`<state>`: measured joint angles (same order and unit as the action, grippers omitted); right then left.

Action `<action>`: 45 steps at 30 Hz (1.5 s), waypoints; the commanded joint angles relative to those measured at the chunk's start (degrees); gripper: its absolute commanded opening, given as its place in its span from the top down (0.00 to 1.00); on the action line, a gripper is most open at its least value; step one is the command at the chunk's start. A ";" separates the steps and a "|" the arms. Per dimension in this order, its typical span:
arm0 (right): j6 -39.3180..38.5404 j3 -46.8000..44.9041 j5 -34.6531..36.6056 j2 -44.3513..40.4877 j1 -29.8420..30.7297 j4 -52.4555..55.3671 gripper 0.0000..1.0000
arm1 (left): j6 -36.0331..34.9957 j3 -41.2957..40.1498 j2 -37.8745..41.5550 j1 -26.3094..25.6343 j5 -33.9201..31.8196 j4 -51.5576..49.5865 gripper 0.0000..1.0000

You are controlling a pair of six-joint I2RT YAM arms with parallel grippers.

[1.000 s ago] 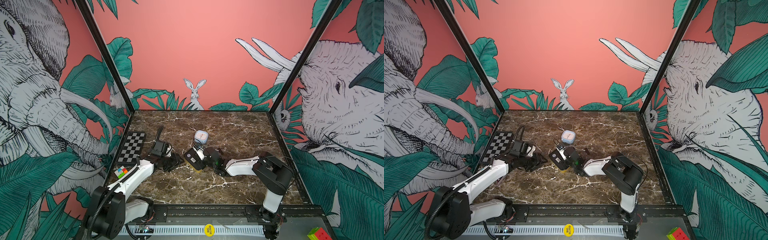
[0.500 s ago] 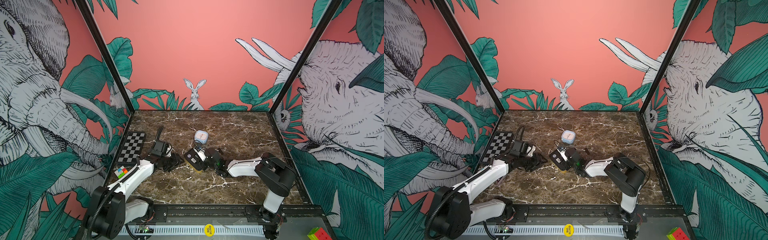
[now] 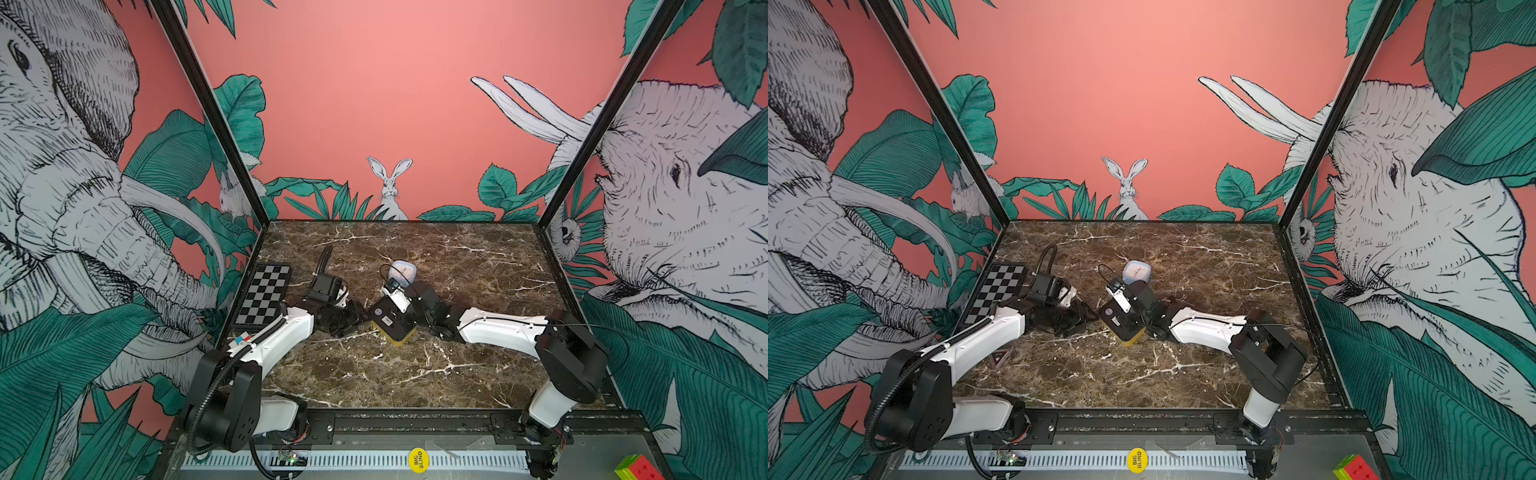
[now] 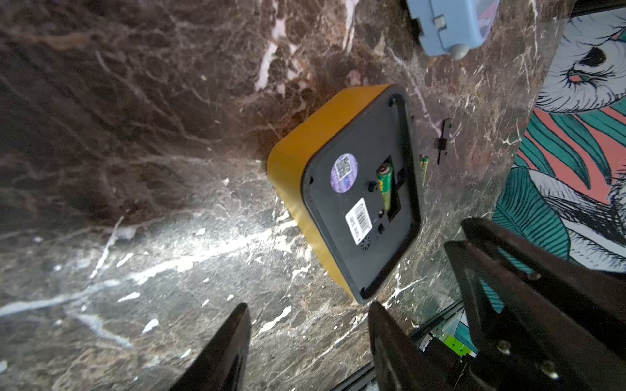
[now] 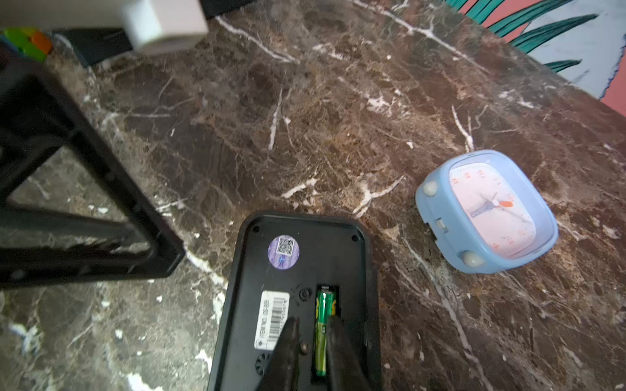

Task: Insert the battery into the alarm
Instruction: Install the battery in the alarm.

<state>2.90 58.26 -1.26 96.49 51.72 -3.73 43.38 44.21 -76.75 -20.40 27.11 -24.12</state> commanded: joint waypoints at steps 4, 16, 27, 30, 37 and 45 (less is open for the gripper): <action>4.62 6.58 -5.32 2.61 -2.99 16.91 0.91 | -3.05 5.62 -5.31 0.45 -0.52 -1.08 0.42; 4.95 14.51 -13.78 8.33 -5.49 25.28 0.93 | 0.61 5.71 -11.63 0.50 1.07 4.52 0.44; 4.89 18.59 -13.88 11.52 -5.46 25.17 0.93 | 1.20 5.51 -14.56 0.36 2.13 5.22 0.51; 4.84 18.97 -12.51 11.99 -5.52 24.86 0.94 | 1.18 4.95 -14.48 0.41 2.15 4.94 0.53; 4.23 21.34 -12.25 14.33 -5.59 25.55 0.94 | 1.43 3.81 -14.30 0.36 1.93 5.05 0.54; 3.34 21.81 -11.58 16.47 -5.53 26.70 0.96 | 1.29 3.37 -14.37 0.36 1.67 4.78 0.54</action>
<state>7.03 79.18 -13.72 112.29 46.39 21.98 44.18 48.49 -91.29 -20.14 28.91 -19.11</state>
